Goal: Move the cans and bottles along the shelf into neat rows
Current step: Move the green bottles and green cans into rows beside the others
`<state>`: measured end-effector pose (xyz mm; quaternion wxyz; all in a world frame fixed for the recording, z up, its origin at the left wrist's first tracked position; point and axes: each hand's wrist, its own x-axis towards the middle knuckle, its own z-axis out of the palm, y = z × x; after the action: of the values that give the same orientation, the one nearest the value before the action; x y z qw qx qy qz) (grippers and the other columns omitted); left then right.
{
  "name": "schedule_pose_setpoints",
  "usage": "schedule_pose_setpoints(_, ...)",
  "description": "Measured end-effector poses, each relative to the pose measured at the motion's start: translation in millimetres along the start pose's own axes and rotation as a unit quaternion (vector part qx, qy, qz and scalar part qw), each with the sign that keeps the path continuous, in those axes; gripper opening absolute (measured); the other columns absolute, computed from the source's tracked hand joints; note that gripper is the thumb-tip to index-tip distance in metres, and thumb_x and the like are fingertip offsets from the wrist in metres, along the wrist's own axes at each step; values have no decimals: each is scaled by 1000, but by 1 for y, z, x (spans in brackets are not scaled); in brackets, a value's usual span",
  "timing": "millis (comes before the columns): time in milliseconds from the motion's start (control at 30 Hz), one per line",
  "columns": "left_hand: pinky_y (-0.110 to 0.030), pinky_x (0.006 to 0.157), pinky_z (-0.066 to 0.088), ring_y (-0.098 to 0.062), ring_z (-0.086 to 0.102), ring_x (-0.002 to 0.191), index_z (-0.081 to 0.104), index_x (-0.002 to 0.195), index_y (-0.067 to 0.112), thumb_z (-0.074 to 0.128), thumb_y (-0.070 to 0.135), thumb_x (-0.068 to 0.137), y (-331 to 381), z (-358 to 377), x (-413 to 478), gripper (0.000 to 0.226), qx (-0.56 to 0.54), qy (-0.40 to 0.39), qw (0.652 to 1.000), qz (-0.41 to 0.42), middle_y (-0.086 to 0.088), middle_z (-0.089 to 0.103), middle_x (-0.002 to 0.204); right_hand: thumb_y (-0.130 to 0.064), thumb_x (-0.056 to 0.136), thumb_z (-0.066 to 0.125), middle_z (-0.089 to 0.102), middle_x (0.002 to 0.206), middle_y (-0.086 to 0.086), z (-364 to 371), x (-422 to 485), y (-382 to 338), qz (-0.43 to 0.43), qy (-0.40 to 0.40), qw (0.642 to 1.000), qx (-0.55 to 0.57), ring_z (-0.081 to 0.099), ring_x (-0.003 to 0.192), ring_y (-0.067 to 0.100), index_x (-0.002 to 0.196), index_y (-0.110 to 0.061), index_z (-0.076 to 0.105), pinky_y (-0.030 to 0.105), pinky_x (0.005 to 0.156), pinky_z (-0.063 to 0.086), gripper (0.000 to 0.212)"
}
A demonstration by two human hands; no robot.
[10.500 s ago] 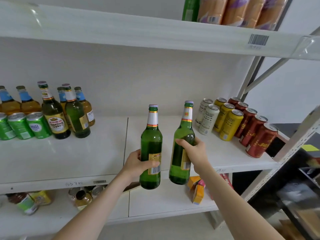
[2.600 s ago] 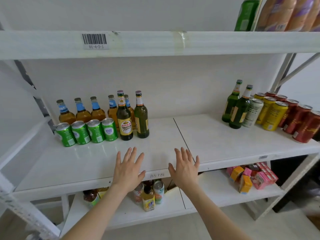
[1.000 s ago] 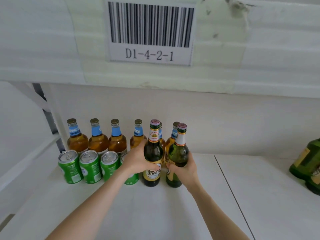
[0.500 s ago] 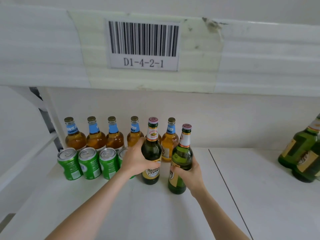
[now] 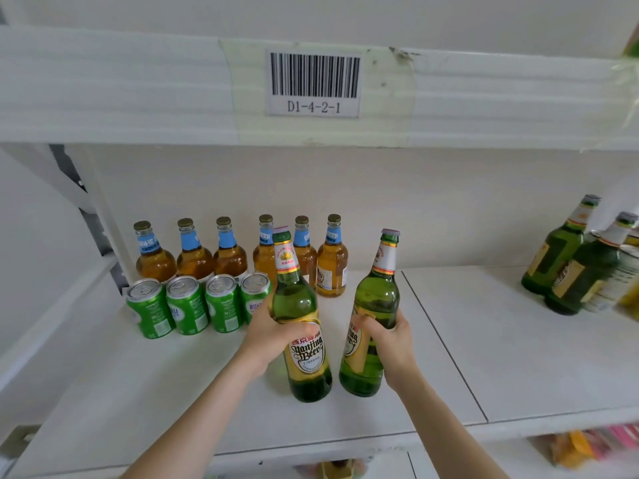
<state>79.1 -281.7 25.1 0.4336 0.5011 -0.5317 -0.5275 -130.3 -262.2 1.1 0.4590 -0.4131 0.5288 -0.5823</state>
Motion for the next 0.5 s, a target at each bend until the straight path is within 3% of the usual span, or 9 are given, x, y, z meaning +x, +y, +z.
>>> schedule_pose_setpoints(300,-20,56,55,-13,73,80,64,106,16,86,21,50,-6,28,-39,60,-37,-48,998,-18,-2,76,91,-26,60,75,73,81,0,-40,-41,-8,-4,17,1000,19,72,77,19,87,-29,68,29,61,57,29)
schedule_pose_setpoints(500,-22,57,55,-15,73,80,65,104,19,87,33,37,-10,69,-66,71,-45,-49,998,-23,-2,76,89,-26,59,76,72,78,1,-82,-56,-17,-2,23,1000,19,72,76,22,93,-22,66,31,60,57,35)
